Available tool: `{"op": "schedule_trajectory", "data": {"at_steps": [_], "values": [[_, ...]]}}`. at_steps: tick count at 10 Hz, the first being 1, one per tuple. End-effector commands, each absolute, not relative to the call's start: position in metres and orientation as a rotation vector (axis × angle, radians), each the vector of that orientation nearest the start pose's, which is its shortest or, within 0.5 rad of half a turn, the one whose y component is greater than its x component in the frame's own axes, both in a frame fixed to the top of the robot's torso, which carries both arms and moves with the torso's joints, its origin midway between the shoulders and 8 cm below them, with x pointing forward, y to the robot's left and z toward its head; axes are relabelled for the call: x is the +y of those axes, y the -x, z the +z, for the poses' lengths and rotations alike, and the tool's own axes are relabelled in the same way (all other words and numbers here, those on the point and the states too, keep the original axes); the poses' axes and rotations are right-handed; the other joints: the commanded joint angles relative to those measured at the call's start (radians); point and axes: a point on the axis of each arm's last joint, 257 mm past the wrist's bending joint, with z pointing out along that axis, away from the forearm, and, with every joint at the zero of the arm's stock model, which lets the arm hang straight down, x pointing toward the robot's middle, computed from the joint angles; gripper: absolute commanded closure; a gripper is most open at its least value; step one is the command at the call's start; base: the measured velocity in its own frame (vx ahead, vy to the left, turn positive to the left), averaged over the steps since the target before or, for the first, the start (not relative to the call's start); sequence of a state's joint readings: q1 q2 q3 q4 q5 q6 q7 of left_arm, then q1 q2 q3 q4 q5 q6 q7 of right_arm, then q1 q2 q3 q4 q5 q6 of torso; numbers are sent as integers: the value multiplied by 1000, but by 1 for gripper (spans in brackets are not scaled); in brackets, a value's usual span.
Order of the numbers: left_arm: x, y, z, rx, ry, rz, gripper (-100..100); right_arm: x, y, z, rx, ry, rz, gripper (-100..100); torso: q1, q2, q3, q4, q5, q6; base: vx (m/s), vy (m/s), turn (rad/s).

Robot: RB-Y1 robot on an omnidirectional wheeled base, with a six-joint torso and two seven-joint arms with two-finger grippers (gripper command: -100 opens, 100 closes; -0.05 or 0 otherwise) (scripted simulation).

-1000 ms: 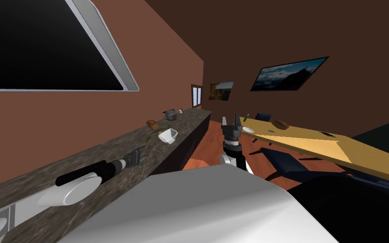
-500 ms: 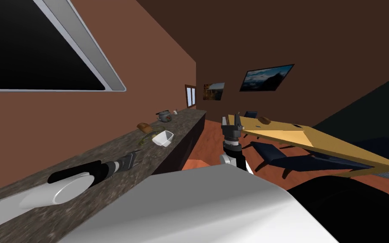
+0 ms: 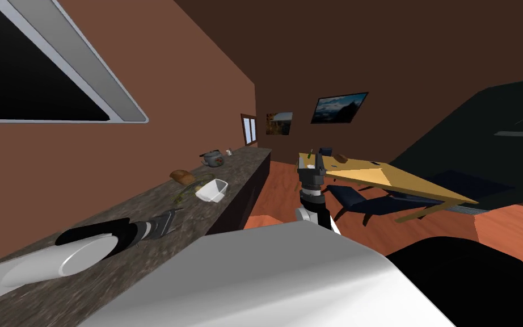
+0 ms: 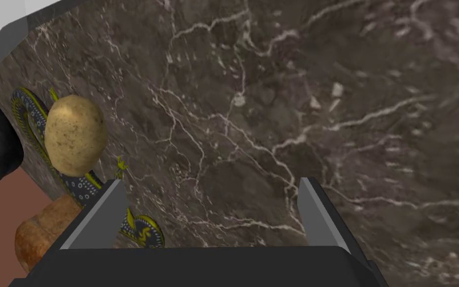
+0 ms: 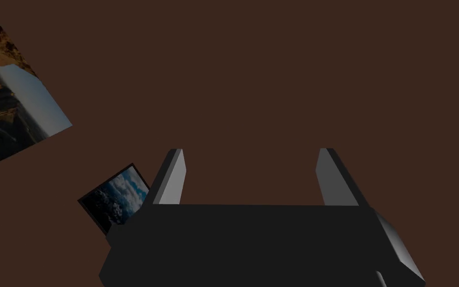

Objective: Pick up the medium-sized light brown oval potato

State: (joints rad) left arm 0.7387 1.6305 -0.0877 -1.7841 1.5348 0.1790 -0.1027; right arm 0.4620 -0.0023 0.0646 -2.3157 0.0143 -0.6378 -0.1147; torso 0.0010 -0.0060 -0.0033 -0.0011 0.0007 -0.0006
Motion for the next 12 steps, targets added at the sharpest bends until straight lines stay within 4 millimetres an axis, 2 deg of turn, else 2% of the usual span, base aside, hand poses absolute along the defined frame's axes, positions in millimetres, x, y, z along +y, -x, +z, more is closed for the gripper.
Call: {"op": "schedule_trajectory", "data": {"at_steps": [1, 2, 4, 5, 6, 8, 12], "values": [[557, -272, -306, 1981, 1823, -413, -100, -247, -314, 74, 452, -521, 1525, 0, 0, 0, 0, 0, 0, 0, 34, 14, -419], [559, -271, -305, 1995, 1813, -399, -100, -247, -314, 74, 452, -521, 1524, 0, 1, -1, -1, 0, 0, 0, 33, 22, -243], [587, -242, -309, 2038, 1869, -237, -100, -247, -314, 74, 452, -521, 1524, 0, 1, -2, -1, -1, 0, 0, 57, 9, -426], [587, -242, -309, 2038, 1868, -236, -100, -247, -314, 74, 452, -522, 1524, 0, 0, -4, -2, -1, 0, 0, 58, 10, -125], [599, -229, -309, 2060, 1886, -161, -100, -247, -314, 74, 452, -522, 1524, 0, 0, -3, -2, -1, 0, -2, 60, -2, -239], [599, -229, -309, 2060, 1886, -161, -100, -247, -314, 74, 452, -522, 1524, 0, -1, -3, -1, -1, 0, -2, 33, -5, -71], [631, -183, -309, 2116, 1947, 65, -100, -247, -314, 74, 452, -522, 1524, 0, -4, -9, -5, -2, 0, 1, 99, -34, -318]]}}
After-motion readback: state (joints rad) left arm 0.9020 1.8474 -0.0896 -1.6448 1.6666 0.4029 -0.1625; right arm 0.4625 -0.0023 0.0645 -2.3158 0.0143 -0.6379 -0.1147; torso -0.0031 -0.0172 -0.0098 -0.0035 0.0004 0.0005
